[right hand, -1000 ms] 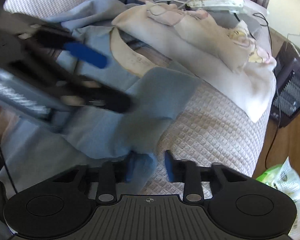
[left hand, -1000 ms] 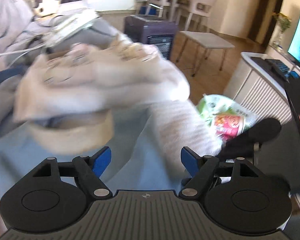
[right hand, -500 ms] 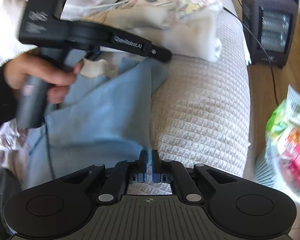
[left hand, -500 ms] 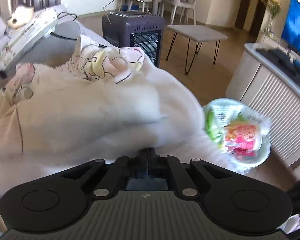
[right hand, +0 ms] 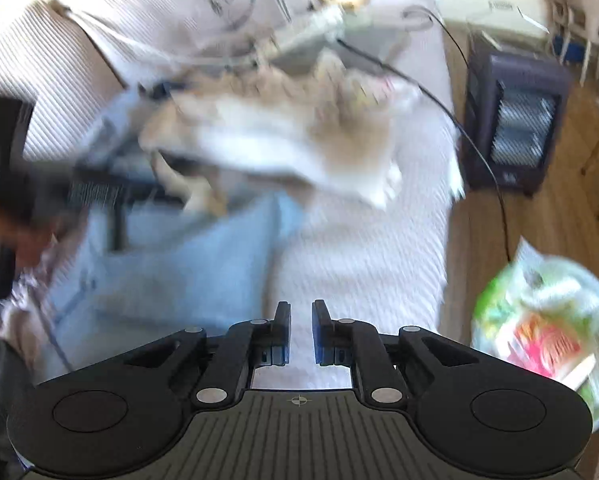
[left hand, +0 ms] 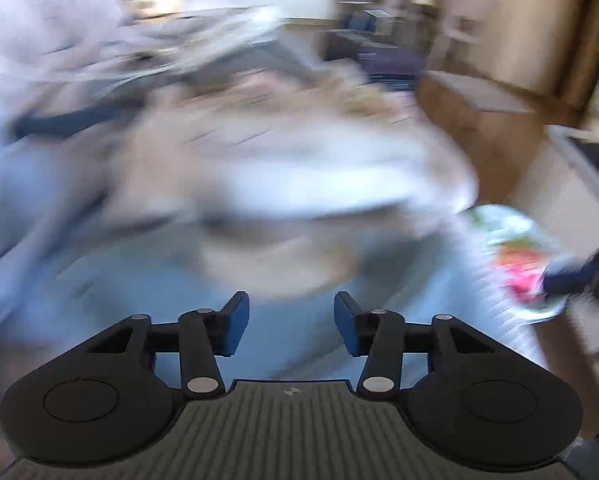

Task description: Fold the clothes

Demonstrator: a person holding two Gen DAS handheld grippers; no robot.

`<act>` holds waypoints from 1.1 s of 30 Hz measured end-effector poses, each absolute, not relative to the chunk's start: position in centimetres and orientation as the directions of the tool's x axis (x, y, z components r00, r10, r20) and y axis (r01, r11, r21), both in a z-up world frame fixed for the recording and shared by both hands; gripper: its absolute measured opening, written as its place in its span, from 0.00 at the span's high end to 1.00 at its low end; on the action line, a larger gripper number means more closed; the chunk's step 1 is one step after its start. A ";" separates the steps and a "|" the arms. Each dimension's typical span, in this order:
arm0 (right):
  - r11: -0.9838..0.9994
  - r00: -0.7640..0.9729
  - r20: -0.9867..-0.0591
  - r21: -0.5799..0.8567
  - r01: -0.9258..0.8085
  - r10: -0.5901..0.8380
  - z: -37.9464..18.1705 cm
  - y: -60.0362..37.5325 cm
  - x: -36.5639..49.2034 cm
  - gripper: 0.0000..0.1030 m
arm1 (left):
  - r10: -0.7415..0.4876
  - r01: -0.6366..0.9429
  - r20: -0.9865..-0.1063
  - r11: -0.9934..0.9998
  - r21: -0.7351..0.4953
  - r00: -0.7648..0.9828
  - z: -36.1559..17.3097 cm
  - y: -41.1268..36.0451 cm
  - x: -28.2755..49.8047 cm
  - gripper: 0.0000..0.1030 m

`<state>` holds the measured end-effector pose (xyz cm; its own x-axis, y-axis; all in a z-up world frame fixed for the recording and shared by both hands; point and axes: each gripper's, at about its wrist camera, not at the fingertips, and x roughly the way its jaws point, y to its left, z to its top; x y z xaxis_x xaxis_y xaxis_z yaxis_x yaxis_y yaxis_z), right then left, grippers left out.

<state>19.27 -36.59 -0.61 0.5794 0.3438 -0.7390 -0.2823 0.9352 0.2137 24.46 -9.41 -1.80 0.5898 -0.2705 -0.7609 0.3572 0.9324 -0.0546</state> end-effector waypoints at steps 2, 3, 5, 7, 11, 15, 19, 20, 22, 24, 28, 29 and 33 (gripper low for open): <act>0.932 0.589 -0.726 0.220 -0.288 0.354 -0.6 -35.8 21.1 0.86 | -0.235 0.268 -0.787 0.959 -0.093 0.571 -2.6 -6.2 22.8 0.55; 0.930 0.594 -0.720 0.224 -0.291 0.359 -0.6 -35.4 22.0 0.86 | -0.236 0.235 -0.797 0.964 -0.122 0.556 -3.0 -5.1 22.1 0.54; 0.934 0.590 -0.728 0.213 -0.288 0.348 -1.2 -33.9 23.5 0.86 | -0.234 0.211 -0.813 0.967 -0.140 0.533 -3.9 -4.0 20.7 0.52; 0.933 0.571 -0.745 0.204 -0.298 0.345 -2.1 -32.3 24.4 0.86 | -0.240 0.205 -0.823 0.967 -0.153 0.515 -4.8 -3.5 19.6 0.51; 0.926 0.513 -0.790 0.173 -0.336 0.335 -4.2 -29.6 25.0 0.86 | -0.246 0.227 -0.818 0.963 -0.145 0.521 -6.3 -3.8 18.7 0.51; 0.930 0.505 -0.807 0.140 -0.339 0.305 -5.0 -28.5 24.9 0.86 | -0.279 0.208 -0.792 0.959 -0.195 0.543 -6.6 -3.6 19.7 0.72; 0.936 0.516 -0.795 0.178 -0.305 0.319 -3.6 -29.6 24.8 0.84 | -0.305 0.170 -0.775 0.952 -0.253 0.554 -5.5 -2.4 20.0 0.99; 0.937 0.525 -0.789 0.182 -0.297 0.319 -3.1 -30.0 24.6 0.82 | -0.314 0.162 -0.765 0.949 -0.271 0.563 -4.9 -1.9 19.7 0.99; 0.941 0.546 -0.777 0.179 -0.287 0.314 -2.2 -30.9 24.1 0.80 | -0.258 0.169 -0.760 0.966 -0.195 0.597 -3.6 -1.4 18.8 0.99; 0.947 0.559 -0.776 0.153 -0.281 0.291 -1.7 -31.8 23.7 0.80 | -0.239 0.150 -0.770 0.971 -0.186 0.591 -3.1 -0.1 18.2 0.99; 0.960 0.572 -0.781 0.122 -0.252 0.249 -2.0 -32.1 24.7 0.80 | -0.225 0.133 -0.783 0.974 -0.182 0.579 -4.0 1.3 17.8 0.99; 0.961 0.575 -0.778 0.131 -0.242 0.251 -2.1 -32.1 25.2 0.80 | -0.221 0.131 -0.786 0.975 -0.178 0.577 -4.3 1.3 17.9 0.99; 0.955 0.560 -0.783 0.142 -0.262 0.270 -3.2 -30.4 26.6 0.80 | -0.196 0.117 -0.802 0.981 -0.158 0.565 -5.6 0.9 18.3 0.99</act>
<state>26.60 -30.41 -3.21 0.5602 0.2704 -0.7829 -0.2619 0.9545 0.1423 18.32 0.91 -5.57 0.5647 -0.1960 -0.8017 0.1166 0.9806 -0.1576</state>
